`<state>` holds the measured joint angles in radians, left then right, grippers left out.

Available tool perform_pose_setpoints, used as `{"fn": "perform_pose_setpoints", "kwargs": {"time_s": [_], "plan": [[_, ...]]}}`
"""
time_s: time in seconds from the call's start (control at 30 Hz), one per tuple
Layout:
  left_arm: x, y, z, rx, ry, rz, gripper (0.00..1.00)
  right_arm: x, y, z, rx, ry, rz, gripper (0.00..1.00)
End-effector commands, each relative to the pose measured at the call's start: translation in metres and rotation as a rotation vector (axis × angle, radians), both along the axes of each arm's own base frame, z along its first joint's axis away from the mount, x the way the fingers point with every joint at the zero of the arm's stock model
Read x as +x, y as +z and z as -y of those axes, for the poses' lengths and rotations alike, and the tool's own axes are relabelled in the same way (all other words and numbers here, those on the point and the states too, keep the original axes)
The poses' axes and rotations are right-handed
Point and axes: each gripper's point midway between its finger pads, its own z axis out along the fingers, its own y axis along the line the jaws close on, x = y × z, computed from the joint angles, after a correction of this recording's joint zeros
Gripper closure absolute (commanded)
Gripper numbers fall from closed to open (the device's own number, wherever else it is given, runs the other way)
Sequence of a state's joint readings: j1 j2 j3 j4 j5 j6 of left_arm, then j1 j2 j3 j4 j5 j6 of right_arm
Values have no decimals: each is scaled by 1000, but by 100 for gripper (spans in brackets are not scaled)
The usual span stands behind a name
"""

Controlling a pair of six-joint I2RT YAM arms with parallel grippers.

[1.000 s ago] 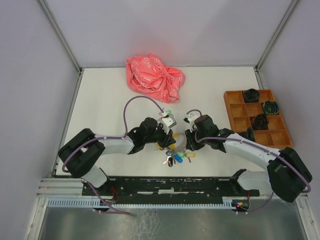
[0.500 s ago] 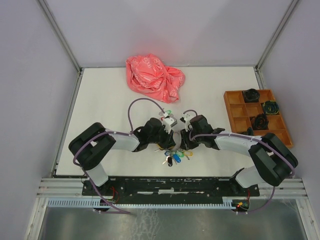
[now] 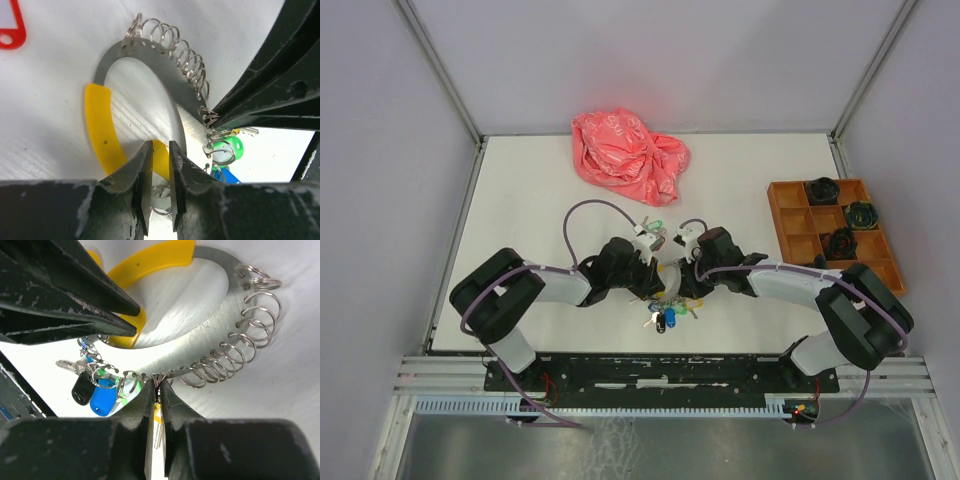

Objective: Put the keys on the keyring

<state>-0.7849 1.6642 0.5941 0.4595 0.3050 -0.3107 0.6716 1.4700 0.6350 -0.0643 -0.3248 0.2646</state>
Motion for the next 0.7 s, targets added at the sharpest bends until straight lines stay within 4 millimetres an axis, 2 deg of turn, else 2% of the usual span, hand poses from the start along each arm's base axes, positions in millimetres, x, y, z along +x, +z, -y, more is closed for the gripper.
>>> {"fn": "perform_pose_setpoints", "kwargs": {"time_s": [0.0, 0.17, 0.47, 0.57, 0.67], "plan": [[4, 15, -4, -44, 37, 27, 73, 8, 31, -9, 43, 65, 75, 89], [3, 33, -3, -99, 17, 98, 69, 6, 41, -12, 42, 144, 95, 96], [7, 70, -9, -185, -15, 301, 62, 8, 72, -21, 57, 369, 245, 96], [12, 72, -14, -182, 1, 331, 62, 11, 71, -28, 69, 420, 265, 95], [15, 65, -21, -157, 28, 311, 61, 18, 60, -32, 46, 427, 242, 94]]}}
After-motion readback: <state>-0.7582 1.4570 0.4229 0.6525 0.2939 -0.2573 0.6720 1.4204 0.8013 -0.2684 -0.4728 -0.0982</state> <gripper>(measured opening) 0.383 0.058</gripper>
